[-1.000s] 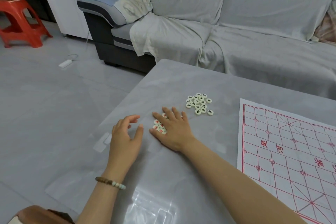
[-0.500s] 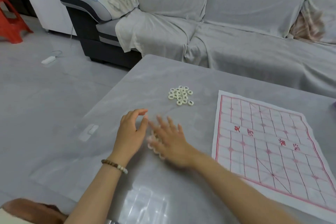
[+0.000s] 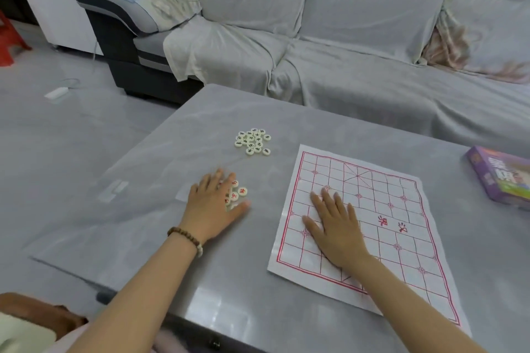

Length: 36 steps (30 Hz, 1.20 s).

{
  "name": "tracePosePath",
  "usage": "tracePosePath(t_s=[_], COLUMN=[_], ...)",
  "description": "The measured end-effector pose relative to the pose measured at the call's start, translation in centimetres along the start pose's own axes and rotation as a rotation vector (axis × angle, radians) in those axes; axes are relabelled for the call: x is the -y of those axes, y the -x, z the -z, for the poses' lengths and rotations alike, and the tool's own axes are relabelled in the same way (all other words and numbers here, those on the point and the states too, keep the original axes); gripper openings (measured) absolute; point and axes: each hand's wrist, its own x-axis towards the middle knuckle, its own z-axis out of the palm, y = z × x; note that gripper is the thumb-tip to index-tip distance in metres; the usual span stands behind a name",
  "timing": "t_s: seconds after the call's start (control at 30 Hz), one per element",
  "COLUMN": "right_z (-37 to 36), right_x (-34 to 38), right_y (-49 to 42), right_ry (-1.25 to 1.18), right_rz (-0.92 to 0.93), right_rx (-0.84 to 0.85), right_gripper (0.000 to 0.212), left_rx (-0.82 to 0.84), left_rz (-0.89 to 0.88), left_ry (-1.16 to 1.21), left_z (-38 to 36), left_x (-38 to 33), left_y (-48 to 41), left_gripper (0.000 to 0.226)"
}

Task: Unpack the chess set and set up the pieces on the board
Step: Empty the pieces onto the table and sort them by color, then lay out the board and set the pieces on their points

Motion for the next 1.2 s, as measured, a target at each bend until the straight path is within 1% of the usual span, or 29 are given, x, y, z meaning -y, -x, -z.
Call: tracePosePath(t_s=[0.07, 0.17, 0.27, 0.33, 0.4, 0.47, 0.53, 0.63, 0.8, 0.87, 0.97, 1.03, 1.13, 1.2], right_z=[-0.6, -0.9, 0.2, 1.6, 2.7, 2.9, 2.4, 1.3, 0.7, 0.6, 0.6, 0.6, 0.9, 1.0], right_x=[1.1, 1.8, 2.2, 3.5, 5.9, 8.8, 11.1, 12.9, 13.2, 13.0, 12.7, 12.4, 11.8, 11.5], right_y=[1.9, 3.6, 3.3, 2.6, 1.7, 0.5, -1.0, -2.9, -3.8, -3.7, -3.6, -3.6, -3.6, -3.7], right_ry=[-0.01, -0.018, -0.095, -0.16, -0.316, -0.465, -0.474, -0.446, -0.458, -0.443, -0.396, -0.355, -0.404, -0.425], right_rz=[0.015, 0.032, 0.062, 0.17, 0.283, 0.332, 0.364, 0.386, 0.387, 0.391, 0.386, 0.411, 0.422, 0.426], right_rx=[-0.004, 0.004, 0.039, 0.028, 0.03, 0.103, 0.152, 0.127, 0.078, 0.041, 0.003, 0.014, 0.066, 0.085], right_gripper=[0.092, 0.081, 0.083, 0.071, 0.06, 0.053, 0.05, 0.044, 0.036, 0.036, 0.034, 0.031, 0.026, 0.026], left_rx=[0.0, -0.025, -0.165, -0.223, -0.154, -0.033, 0.021, -0.02, -0.02, -0.015, -0.031, -0.052, -0.07, -0.081], left_rz=[-0.023, -0.055, -0.018, 0.046, 0.057, 0.018, -0.03, -0.089, -0.129, -0.152, -0.184, -0.212, -0.256, -0.271], left_ry=[-0.001, 0.04, 0.22, 0.343, 0.392, 0.365, 0.319, 0.32, 0.324, 0.316, 0.301, 0.278, 0.271, 0.281], left_z=[-0.1, 0.1, 1.7, 3.1, 3.9, 3.7, 3.2, 2.6, 2.6, 2.5, 2.1, 2.0, 1.8, 1.6], left_x=[-0.5, -0.7, 0.6, 2.2, 3.4, 3.7, 3.4, 3.2, 4.1, 4.4, 4.7, 4.9, 5.0, 5.2], left_y=[0.2, 0.5, 0.9, 1.5, 2.3, 3.0, 3.5, 3.5, 3.0, 3.0, 3.0, 3.1, 3.3, 3.4], left_gripper=[0.08, 0.073, 0.07, 0.067, 0.058, 0.046, 0.039, 0.031, 0.022, 0.021, 0.026, 0.026, 0.022, 0.023])
